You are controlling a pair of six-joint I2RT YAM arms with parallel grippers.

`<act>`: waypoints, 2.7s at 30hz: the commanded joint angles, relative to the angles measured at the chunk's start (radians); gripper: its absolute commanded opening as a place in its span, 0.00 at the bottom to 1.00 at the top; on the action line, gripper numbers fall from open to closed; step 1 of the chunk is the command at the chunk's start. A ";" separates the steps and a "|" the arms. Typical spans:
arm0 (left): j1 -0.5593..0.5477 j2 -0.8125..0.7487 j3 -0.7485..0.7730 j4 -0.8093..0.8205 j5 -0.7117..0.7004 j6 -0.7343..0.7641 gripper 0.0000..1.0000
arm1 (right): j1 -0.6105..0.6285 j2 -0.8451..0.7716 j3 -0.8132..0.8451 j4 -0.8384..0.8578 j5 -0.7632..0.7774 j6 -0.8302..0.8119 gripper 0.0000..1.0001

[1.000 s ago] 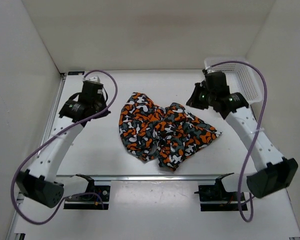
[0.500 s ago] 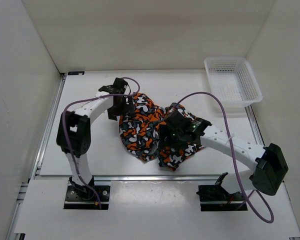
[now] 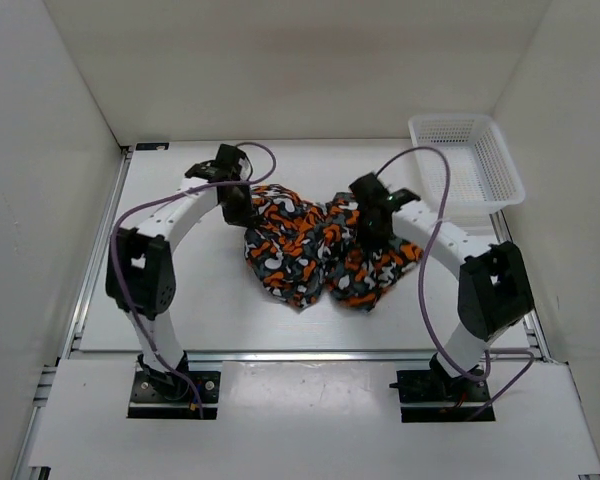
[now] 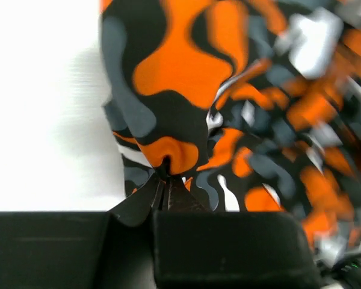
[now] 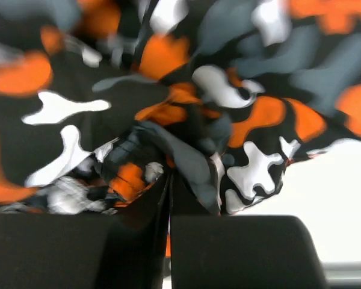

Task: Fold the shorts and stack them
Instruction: Flatten the shorts out

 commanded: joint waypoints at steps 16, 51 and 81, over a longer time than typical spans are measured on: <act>-0.043 -0.643 -0.349 -0.053 0.078 -0.112 1.00 | -0.281 -0.117 0.332 0.019 0.004 -0.185 0.75; 0.299 -0.849 -0.653 -0.171 0.056 -0.333 0.93 | -0.106 0.261 0.124 0.339 -0.371 0.023 0.00; 0.204 -0.667 -0.906 0.028 -0.066 -0.496 0.12 | -0.227 -0.519 -0.449 0.210 -0.094 0.168 0.00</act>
